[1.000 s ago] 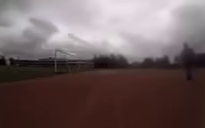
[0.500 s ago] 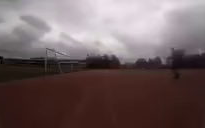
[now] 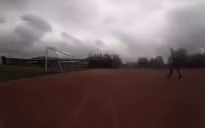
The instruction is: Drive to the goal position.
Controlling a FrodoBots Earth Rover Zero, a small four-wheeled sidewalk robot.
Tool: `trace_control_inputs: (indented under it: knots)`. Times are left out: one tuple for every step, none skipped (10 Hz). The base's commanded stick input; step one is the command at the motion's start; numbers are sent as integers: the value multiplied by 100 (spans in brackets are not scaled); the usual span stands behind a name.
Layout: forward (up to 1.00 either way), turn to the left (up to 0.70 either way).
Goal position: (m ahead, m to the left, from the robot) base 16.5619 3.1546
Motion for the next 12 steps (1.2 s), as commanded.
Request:
trace_control_inputs:
  knots:
    - [70,0]
    - [70,0]
    - [70,0]
    - [70,0]
    - [70,0]
    - [70,0]
    - [70,0]
    - [70,0]
    - [70,0]
    - [70,0]
    - [70,0]
    - [70,0]
